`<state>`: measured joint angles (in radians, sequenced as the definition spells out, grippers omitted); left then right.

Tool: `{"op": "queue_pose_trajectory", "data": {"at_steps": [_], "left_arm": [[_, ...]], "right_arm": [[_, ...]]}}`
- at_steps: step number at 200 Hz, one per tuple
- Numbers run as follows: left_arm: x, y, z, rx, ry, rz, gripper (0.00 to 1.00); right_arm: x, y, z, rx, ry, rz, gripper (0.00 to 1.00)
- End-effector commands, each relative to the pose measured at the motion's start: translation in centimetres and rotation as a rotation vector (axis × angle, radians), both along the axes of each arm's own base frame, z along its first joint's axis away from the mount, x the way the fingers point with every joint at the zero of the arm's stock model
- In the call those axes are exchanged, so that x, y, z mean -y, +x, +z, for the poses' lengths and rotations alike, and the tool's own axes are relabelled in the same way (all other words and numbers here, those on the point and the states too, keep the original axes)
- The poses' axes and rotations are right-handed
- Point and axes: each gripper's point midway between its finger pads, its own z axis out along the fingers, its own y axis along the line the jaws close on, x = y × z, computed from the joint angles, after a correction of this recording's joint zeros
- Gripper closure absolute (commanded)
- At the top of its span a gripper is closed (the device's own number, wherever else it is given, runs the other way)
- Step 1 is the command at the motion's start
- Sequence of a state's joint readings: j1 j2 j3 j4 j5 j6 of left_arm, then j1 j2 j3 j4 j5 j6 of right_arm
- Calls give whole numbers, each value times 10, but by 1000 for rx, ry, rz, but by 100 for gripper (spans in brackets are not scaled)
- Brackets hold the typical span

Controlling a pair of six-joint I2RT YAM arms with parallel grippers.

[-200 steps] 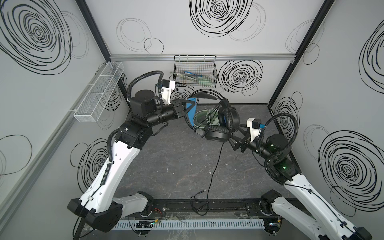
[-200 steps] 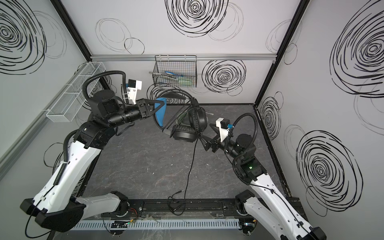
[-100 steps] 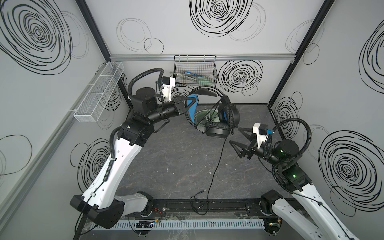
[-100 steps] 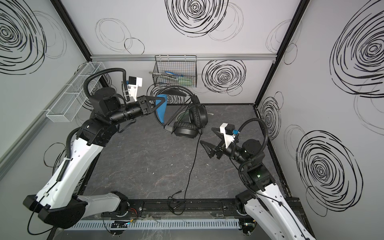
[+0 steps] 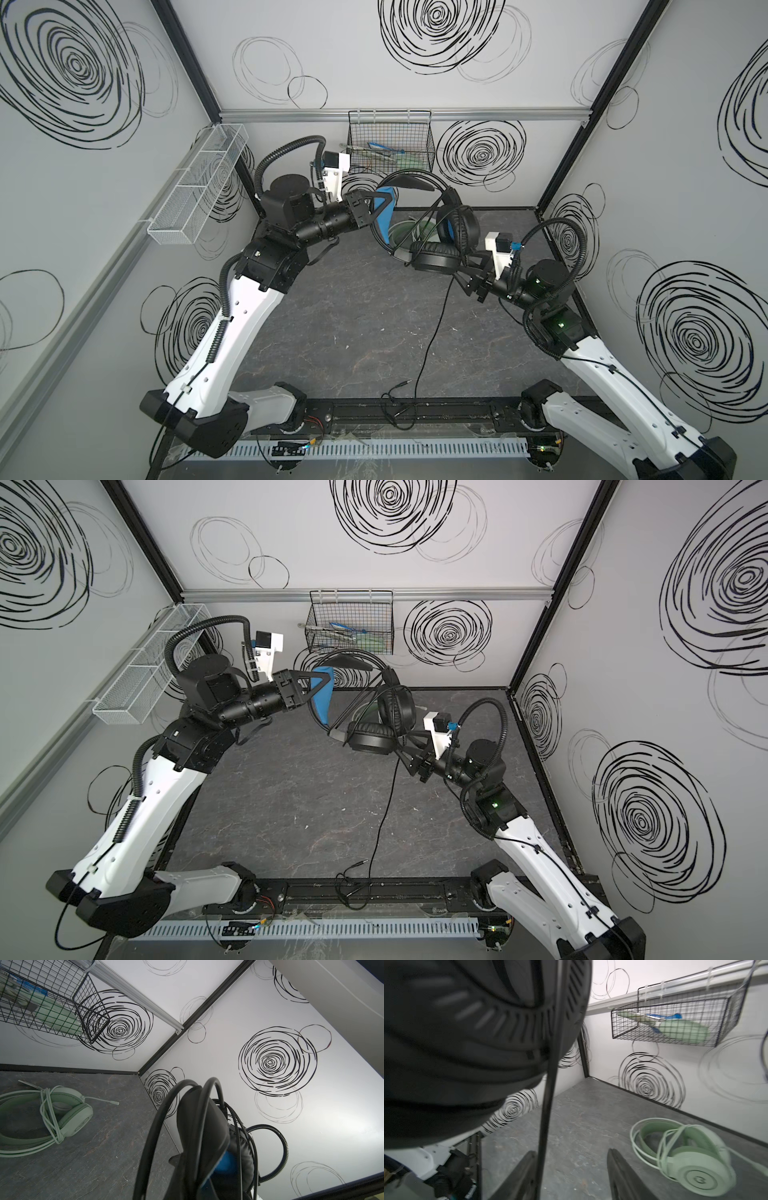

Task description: Wrap the headphones

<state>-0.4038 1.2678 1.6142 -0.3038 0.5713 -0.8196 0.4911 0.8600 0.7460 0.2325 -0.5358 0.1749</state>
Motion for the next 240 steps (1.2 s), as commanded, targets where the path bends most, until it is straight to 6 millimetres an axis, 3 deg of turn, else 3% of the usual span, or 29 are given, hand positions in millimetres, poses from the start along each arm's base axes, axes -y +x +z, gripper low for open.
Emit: {"op": "queue_pose_trajectory", "data": {"at_steps": [1,13,52,109,155,188,215,240], "left_arm": [[-7,-11,43,136,-92,6,100],[-8,-10,42,136,-100,9,100],[-12,-2,43,144,-140,35,100],[-24,19,39,149,-181,160,100],[-18,37,20,112,-205,202,100],[-17,55,2,70,-303,251,100],[-1,67,-10,58,-307,249,100],[15,75,-28,55,-245,240,100]], "right_arm": [[1,-8,45,128,54,-2,81],[7,-4,46,128,41,-50,100],[36,-1,67,212,-36,-254,100],[50,-6,65,298,-307,-454,100],[15,-29,81,496,-515,-423,100],[-15,-48,76,617,-693,-406,100],[-31,-59,75,659,-770,-375,100],[-37,-53,87,675,-853,-406,100]]}}
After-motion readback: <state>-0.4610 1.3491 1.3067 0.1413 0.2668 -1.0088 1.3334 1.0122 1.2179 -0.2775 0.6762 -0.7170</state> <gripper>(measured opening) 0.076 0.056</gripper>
